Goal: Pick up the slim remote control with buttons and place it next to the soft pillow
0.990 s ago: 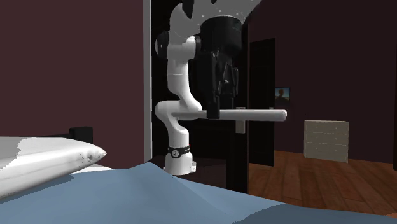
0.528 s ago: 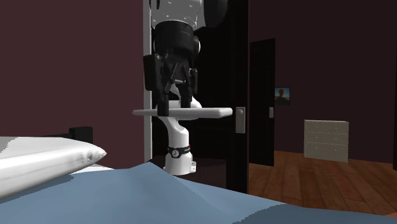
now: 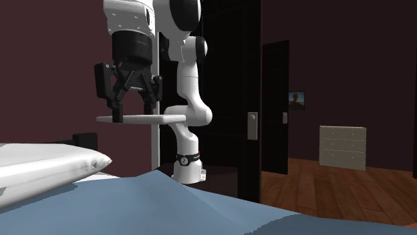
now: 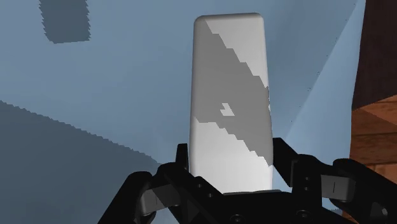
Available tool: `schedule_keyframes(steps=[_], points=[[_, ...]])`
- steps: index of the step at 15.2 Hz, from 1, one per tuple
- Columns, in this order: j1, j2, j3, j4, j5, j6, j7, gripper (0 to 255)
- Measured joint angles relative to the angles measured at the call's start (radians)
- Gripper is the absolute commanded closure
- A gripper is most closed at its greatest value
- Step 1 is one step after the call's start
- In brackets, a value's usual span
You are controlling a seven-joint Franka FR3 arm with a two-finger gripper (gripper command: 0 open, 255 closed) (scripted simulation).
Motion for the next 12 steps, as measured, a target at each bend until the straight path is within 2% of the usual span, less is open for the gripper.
schedule_keyframes(steps=[6,9,12], points=[[-0.068,-0.021,-0.068,-0.025,0.0,0.002,-0.136,255],[-0.102,-0.008,-0.103,-0.004,0.0,-0.006,-0.206,255],[-0.114,-0.011,-0.115,-0.037,0.0,0.023,-0.23,255]])
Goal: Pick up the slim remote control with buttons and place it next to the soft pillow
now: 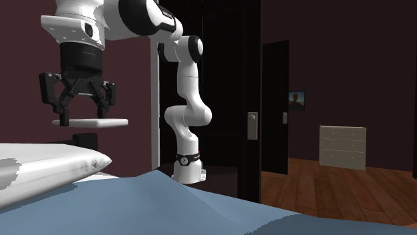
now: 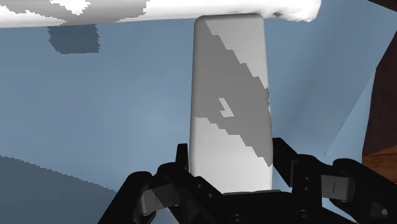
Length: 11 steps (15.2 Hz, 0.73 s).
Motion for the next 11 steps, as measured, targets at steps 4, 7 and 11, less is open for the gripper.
schedule_keyframes(steps=[4,7,11], points=[[-0.001,0.014,-0.001,-0.037,0.001,0.05,-0.004,255],[-0.002,0.022,-0.002,-0.067,0.001,0.089,-0.005,255],[-0.001,0.037,-0.001,-0.105,0.001,0.142,-0.004,255]])
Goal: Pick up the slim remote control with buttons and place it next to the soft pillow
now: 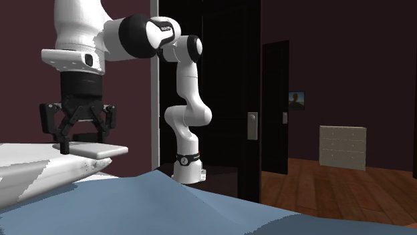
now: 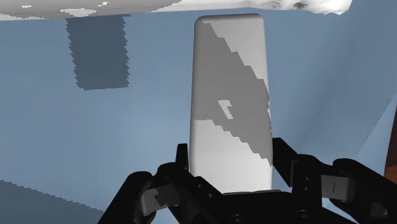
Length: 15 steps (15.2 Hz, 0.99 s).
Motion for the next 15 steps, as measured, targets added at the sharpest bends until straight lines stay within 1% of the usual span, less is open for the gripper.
schedule_keyframes(steps=[8,15], points=[[0.0,0.041,0.0,-0.063,0.002,0.103,-0.003,255],[-0.001,0.094,0.0,-0.095,0.003,0.189,-0.005,255]])
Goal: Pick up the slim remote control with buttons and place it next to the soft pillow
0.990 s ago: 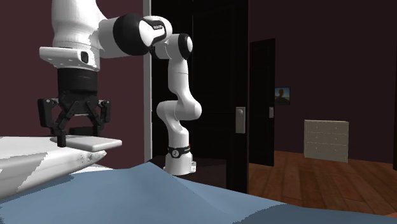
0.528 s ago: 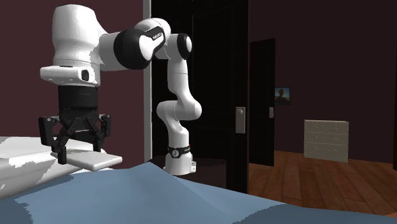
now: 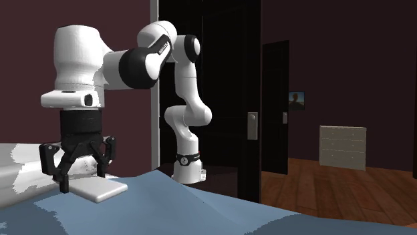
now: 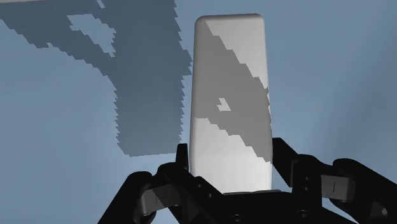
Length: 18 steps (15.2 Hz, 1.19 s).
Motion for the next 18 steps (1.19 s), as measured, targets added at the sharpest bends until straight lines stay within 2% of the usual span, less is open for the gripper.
schedule_keyframes(steps=[8,14,15,18], points=[[-0.001,0.059,0.0,-0.039,0.003,0.098,-0.004,255],[0.0,0.064,0.001,-0.043,0.003,0.107,-0.002,255],[0.0,0.064,0.001,-0.043,0.003,0.108,-0.002,0],[0.0,0.064,0.001,-0.043,0.003,0.108,-0.002,0]])
